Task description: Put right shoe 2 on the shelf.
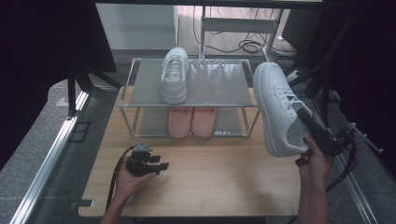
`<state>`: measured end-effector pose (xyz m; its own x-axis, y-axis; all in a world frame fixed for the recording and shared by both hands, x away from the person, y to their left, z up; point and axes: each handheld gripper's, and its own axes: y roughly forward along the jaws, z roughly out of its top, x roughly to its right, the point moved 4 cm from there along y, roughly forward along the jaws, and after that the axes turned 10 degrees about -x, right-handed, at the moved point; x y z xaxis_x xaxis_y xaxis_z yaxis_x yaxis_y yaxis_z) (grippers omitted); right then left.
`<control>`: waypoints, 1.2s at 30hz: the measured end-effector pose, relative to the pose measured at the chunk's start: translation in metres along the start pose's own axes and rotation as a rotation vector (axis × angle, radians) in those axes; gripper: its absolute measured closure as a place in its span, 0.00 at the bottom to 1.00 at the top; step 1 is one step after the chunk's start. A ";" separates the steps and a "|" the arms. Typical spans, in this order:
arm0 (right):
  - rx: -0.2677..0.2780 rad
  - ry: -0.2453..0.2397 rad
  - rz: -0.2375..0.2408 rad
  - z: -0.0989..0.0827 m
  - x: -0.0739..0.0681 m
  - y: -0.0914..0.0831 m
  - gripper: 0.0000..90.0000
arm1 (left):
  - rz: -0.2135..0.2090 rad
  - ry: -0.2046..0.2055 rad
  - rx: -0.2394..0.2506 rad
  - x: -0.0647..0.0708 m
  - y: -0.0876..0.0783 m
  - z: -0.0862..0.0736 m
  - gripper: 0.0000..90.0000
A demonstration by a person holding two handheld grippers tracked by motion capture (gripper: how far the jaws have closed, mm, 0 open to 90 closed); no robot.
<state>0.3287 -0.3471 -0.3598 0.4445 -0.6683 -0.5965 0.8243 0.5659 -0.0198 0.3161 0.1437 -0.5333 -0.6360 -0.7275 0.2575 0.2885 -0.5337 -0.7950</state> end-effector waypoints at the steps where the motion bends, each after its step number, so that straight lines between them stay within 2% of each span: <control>1: -0.008 0.007 0.002 0.000 -0.001 0.003 0.91 | 0.000 0.000 0.000 0.000 0.000 0.000 0.53; 14: -0.015 0.031 0.020 0.008 -0.018 0.042 0.91 | -0.004 -0.001 -0.001 0.000 0.000 0.000 0.53; 25: -0.048 0.013 -0.001 0.016 -0.029 0.072 0.91 | -0.007 0.000 0.000 0.000 0.001 0.000 0.53; 30: -0.063 0.035 0.009 0.018 -0.034 0.086 0.90 | -0.009 -0.001 0.000 0.000 0.001 0.000 0.53; 36: -0.071 0.037 -0.003 0.020 -0.039 0.100 0.90 | -0.011 0.002 -0.001 0.000 0.002 0.000 0.53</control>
<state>0.4009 -0.2739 -0.3220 0.4275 -0.6523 -0.6259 0.7982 0.5974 -0.0775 0.3164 0.1423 -0.5350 -0.6403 -0.7208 0.2652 0.2807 -0.5411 -0.7928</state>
